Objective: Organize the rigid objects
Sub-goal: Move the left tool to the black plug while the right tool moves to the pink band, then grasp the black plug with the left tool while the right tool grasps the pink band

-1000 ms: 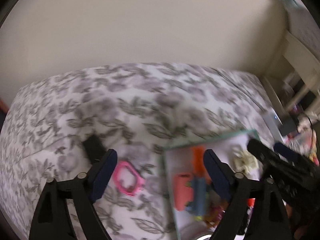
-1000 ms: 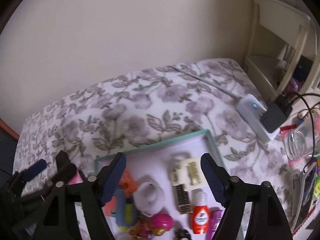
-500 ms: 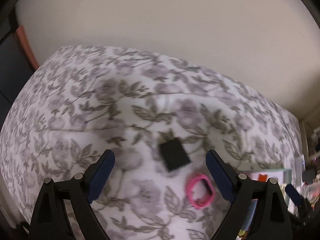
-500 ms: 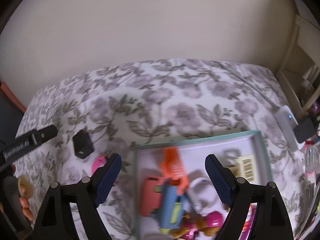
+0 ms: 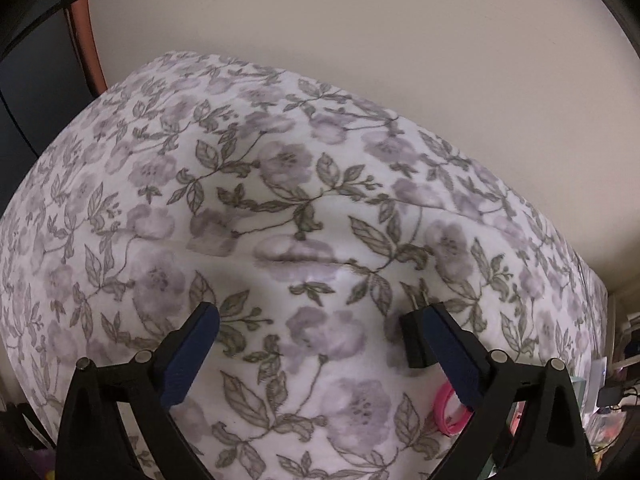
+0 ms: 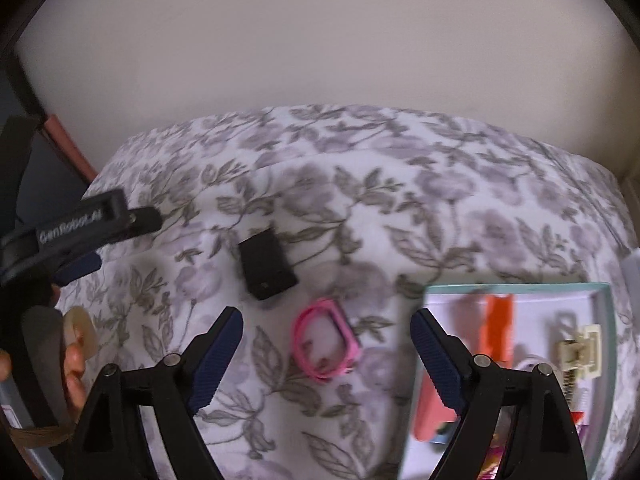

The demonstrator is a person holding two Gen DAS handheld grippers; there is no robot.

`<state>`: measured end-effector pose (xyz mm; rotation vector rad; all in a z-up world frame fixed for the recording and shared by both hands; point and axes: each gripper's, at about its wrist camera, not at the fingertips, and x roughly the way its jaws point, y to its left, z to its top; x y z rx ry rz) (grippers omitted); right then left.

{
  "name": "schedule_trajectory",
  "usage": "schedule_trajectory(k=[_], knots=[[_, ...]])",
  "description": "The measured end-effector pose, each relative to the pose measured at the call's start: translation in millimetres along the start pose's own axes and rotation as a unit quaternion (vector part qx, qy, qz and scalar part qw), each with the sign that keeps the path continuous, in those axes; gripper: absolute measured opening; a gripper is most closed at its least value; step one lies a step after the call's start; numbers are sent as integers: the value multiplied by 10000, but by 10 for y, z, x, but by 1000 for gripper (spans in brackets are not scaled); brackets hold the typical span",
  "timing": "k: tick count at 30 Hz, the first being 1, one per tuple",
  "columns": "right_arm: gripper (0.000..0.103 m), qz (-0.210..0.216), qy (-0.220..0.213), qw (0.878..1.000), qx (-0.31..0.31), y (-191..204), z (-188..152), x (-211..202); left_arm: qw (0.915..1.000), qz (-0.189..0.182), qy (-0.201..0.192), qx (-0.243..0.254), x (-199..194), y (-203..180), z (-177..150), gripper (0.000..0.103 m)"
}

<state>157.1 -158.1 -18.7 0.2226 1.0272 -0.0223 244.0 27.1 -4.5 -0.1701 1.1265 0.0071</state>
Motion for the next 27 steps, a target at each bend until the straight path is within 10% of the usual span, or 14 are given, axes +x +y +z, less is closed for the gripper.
schedule_trajectory(k=[18,27], knots=[[87,-227,621,9978,-91,-31,-255,612,9984,-381,375,197,352,-134,-114,101],[67,-444,563,9971,-237,-35,-288,622,9964,-689,360,331,423,-273,-171,101]])
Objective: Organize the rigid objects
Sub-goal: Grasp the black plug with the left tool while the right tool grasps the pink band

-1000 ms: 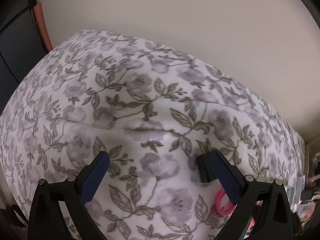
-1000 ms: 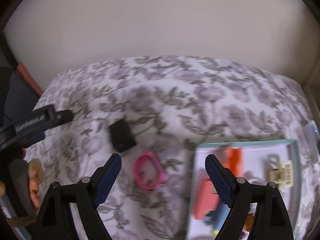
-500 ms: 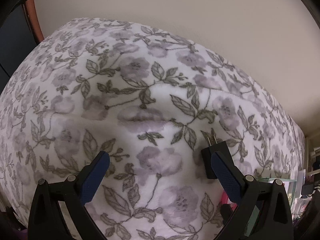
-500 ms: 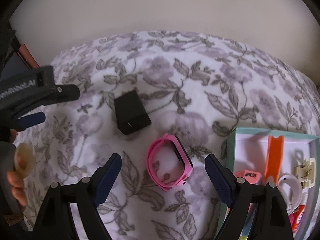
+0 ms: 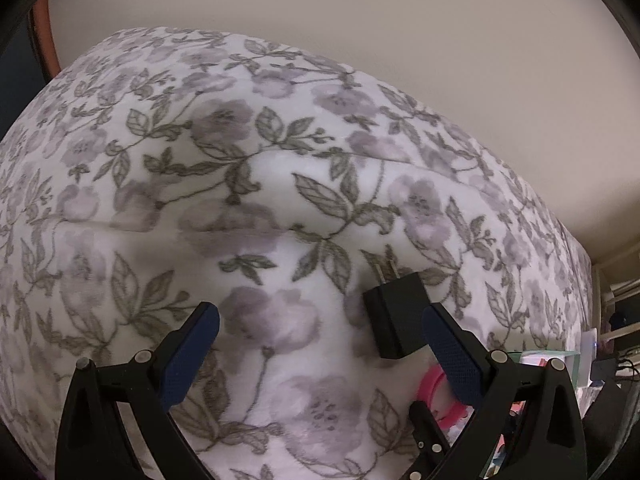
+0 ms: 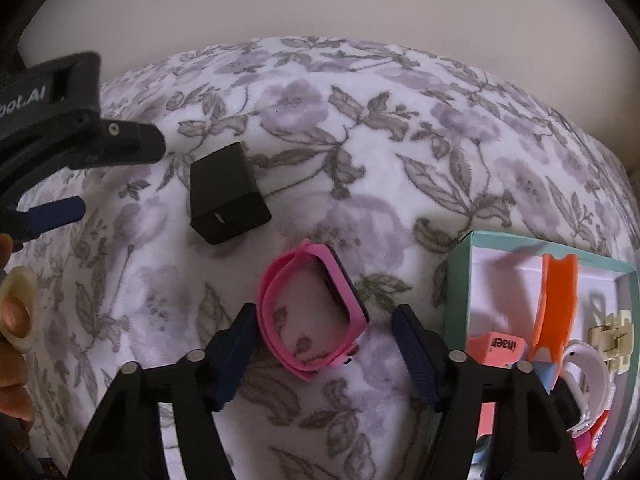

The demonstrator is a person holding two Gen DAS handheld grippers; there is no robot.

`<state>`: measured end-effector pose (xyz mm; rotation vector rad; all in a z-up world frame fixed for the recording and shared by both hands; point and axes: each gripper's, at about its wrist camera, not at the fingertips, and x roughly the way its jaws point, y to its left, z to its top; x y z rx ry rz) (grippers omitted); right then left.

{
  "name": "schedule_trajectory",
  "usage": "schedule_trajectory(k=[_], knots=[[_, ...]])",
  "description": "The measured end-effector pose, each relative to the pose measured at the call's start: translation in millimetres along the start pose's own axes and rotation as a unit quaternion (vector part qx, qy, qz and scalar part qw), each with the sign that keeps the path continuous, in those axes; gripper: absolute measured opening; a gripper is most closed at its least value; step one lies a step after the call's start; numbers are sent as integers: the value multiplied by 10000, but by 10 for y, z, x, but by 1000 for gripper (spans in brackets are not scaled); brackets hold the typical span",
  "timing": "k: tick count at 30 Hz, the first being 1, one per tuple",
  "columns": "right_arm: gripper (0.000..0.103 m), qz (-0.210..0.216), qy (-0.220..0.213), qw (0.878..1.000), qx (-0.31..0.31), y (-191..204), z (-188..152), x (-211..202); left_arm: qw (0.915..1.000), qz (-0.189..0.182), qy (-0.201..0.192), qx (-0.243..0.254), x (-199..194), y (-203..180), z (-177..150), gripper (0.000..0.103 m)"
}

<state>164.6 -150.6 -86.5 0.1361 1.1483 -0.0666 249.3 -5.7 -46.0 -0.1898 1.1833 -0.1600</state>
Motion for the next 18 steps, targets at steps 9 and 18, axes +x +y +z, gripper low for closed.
schedule_trajectory(k=[9,18], knots=[[56,75,-54,9998,195,-92,6,-35,9993,-43,-110,362,53,-217,-48,101],[56,167,-87,9995,251,-146,3,-79,9982,226,-191,529,191,-361,-94,101]])
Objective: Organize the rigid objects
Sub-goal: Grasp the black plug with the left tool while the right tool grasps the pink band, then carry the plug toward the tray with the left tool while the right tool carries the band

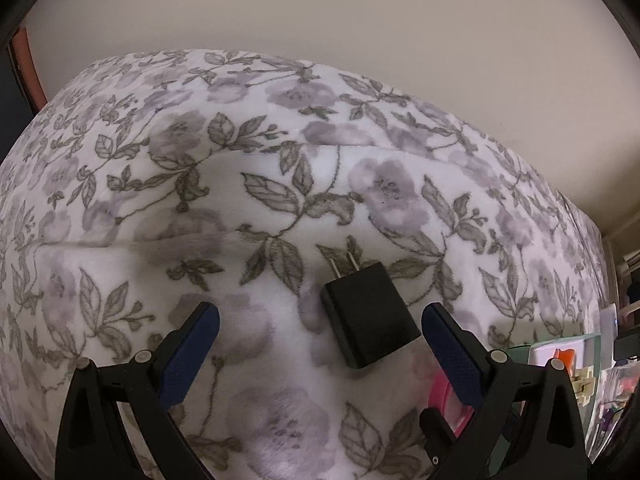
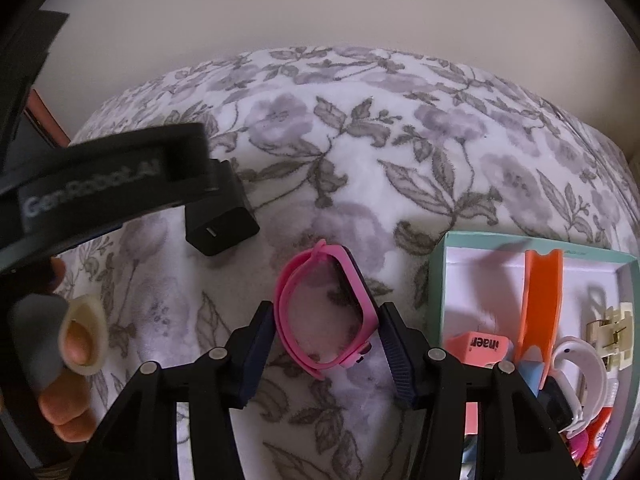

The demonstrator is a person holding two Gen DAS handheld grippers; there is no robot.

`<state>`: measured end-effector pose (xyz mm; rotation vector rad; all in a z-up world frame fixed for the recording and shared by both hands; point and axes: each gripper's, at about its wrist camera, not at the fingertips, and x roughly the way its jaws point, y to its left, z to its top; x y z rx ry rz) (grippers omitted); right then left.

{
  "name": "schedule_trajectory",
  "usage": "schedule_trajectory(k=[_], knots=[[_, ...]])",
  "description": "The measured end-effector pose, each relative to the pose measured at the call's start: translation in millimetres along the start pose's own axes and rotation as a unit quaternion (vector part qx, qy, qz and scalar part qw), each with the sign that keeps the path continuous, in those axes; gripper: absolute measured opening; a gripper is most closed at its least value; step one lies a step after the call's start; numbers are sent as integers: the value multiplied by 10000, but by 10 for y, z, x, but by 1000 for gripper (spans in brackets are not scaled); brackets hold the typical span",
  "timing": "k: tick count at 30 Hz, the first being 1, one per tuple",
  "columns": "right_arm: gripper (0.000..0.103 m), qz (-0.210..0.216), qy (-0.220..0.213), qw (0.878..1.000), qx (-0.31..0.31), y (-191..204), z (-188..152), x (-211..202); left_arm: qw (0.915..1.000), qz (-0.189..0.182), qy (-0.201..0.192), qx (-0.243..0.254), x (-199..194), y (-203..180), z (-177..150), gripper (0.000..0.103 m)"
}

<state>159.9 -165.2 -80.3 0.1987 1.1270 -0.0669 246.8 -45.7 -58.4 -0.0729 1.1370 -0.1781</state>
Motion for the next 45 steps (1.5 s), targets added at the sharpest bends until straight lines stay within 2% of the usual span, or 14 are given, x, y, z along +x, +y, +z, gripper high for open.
schedule_trajectory(k=[10,15,17,19,23,36,45], knots=[[56,23,-6,10000,-26,-34,4,-3,9996,198,-4,190,154,-147,9,96],[56,38,-4,10000,-19,-30,4,-6,9993,195,105,297,239,-202,-22,79],[56,32,-5,10000,-32,-23,-2,-6,9989,280,131,363,253,-224,-38,64],[56,19,-5,10000,-49,-21,0,-4,9975,508,143,475,274,-248,-60,54],[55,20,-6,10000,-62,-17,-5,-5,9970,579,111,508,245,-240,-72,43],[55,192,-14,9998,74,-73,1,-88,9969,646,273,366,157,-101,-45,43],[55,257,-163,9993,202,-132,-4,-361,9979,604,202,151,-146,-16,-47,43]])
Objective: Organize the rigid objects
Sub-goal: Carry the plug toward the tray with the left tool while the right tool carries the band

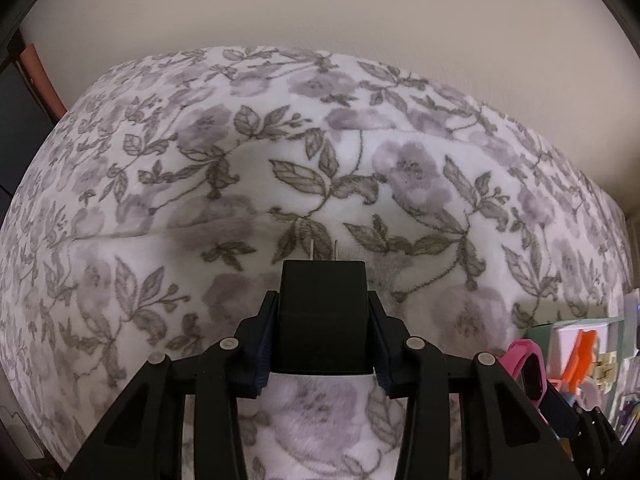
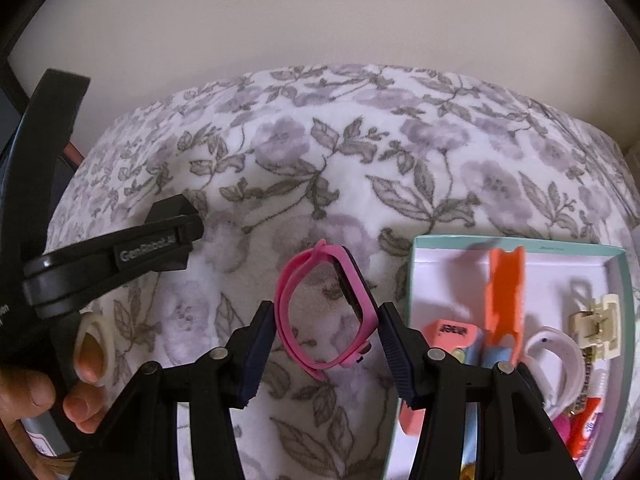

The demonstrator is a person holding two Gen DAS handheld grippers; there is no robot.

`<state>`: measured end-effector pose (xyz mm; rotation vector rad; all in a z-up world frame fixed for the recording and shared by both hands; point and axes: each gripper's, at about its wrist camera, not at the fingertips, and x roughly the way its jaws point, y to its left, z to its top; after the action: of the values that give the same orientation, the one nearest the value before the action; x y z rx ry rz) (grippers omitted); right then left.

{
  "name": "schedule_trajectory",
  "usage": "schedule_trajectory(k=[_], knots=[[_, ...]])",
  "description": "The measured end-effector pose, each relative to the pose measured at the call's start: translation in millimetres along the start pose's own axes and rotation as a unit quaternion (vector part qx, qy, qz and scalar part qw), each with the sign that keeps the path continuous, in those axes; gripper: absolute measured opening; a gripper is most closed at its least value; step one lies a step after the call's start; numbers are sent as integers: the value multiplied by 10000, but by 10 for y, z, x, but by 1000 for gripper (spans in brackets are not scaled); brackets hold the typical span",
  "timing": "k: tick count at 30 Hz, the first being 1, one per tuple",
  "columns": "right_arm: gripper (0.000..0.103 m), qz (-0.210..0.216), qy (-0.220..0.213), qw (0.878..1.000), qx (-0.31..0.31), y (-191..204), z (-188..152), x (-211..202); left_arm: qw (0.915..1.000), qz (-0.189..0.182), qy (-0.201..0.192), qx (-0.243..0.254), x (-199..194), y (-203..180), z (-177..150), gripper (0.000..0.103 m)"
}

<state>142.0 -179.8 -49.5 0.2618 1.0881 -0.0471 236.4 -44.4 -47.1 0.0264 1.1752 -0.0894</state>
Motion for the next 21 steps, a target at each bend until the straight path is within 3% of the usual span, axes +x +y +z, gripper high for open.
schedule_trajectory(k=[10,21], knots=[[55,-14,-222,9996,160,-77,-49,-483,9997,-57,-253,10,-586,-53,-83,43],[55,-81,-567,9978,327,-171,-264,-1177,9980,-195,-558,226,-1173,-157,-471,43]])
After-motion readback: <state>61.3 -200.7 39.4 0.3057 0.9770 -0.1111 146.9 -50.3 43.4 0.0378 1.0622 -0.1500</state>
